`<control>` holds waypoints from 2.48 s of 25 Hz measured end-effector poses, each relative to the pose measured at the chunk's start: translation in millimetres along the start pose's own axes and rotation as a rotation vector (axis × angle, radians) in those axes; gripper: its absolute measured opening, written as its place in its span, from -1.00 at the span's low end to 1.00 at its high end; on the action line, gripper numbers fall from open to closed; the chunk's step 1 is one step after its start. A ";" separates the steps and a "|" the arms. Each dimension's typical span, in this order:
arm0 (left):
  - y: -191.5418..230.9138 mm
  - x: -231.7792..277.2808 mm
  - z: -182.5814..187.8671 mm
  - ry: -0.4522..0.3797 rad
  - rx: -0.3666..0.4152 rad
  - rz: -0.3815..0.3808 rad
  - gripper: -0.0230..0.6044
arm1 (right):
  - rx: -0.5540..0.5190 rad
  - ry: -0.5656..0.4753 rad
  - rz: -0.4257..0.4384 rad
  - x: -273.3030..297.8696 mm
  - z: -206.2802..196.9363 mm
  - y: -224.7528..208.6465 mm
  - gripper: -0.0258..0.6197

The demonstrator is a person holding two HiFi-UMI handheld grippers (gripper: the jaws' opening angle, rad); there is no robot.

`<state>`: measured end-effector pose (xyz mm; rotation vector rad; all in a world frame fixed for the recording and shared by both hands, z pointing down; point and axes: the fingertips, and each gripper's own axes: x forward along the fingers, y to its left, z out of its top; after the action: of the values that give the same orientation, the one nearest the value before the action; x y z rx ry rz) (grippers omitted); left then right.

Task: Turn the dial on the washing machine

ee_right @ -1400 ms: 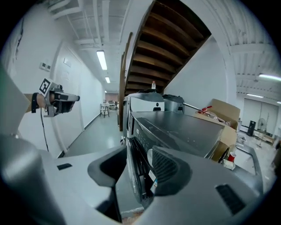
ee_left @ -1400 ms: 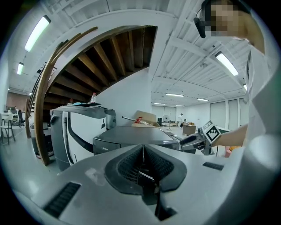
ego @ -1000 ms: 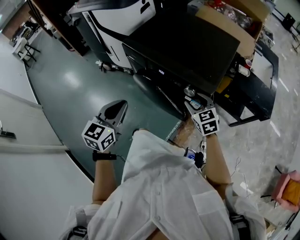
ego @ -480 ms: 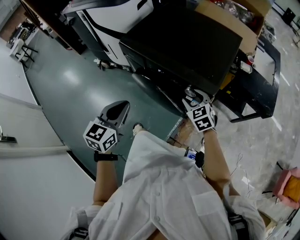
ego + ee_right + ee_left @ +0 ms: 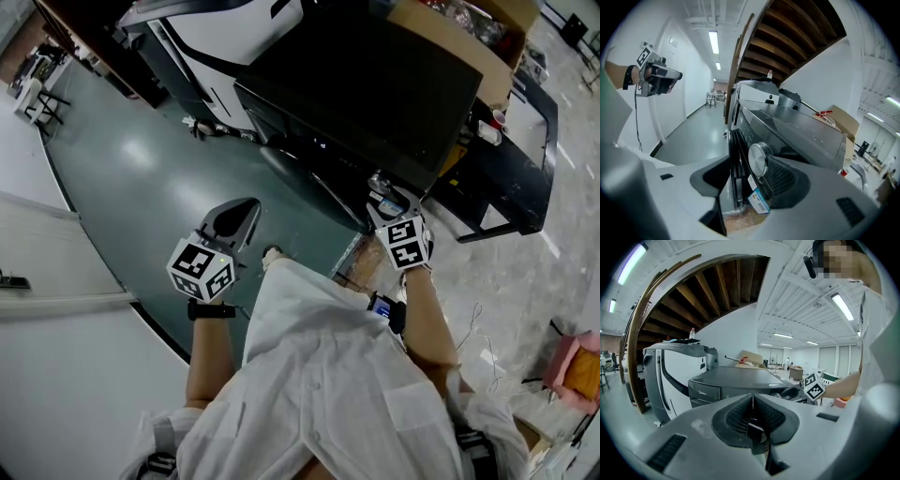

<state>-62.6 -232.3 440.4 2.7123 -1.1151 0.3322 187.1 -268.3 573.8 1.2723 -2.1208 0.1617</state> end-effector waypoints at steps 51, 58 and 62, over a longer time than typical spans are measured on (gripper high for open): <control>6.5 -0.3 -4.3 -0.011 -0.025 -0.008 -0.87 | -0.018 0.087 0.036 -6.5 -14.3 6.6 -0.08; 1.4 5.9 -3.6 -0.015 -0.021 -0.020 -0.87 | 0.006 -0.012 0.037 -15.5 13.8 7.0 -0.12; 0.0 5.2 -3.9 -0.013 -0.020 -0.021 -0.87 | 0.005 -0.062 0.039 -15.4 33.2 4.9 -0.12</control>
<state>-59.6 -234.7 445.5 2.7107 -1.0862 0.2989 172.4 -268.0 539.8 1.2537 -2.2004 0.1457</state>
